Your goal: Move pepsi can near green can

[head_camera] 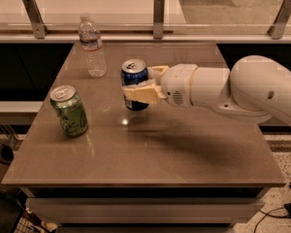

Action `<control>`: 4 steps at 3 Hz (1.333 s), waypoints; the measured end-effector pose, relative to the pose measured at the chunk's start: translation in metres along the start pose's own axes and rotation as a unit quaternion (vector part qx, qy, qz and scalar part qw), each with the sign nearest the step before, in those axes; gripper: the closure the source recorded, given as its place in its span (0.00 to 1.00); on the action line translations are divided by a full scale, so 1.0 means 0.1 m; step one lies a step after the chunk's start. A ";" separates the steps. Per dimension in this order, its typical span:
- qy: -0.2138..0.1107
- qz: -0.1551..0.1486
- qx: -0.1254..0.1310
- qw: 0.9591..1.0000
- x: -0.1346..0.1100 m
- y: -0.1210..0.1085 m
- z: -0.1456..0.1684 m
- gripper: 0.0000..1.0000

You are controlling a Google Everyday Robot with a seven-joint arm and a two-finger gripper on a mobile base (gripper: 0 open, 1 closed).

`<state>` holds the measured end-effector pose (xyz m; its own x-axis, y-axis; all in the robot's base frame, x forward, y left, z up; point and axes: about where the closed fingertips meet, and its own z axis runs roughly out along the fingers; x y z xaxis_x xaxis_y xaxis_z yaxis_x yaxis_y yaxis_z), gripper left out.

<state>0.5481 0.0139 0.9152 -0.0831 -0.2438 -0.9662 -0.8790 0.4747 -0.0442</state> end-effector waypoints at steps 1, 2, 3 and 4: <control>-0.007 0.002 0.006 1.000 0.01 0.10 0.15 1.00; -0.006 0.011 0.010 1.000 0.04 0.21 0.24 1.00; 0.000 0.022 0.014 1.000 0.10 0.28 0.27 1.00; -0.001 0.034 0.020 0.999 0.20 0.47 0.31 1.00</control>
Offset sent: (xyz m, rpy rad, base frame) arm -0.0137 0.0394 -0.0216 0.0316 0.0327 -0.0510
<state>0.5198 0.0569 0.8859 -0.1408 -0.2077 -0.9680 -0.8523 0.5230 0.0118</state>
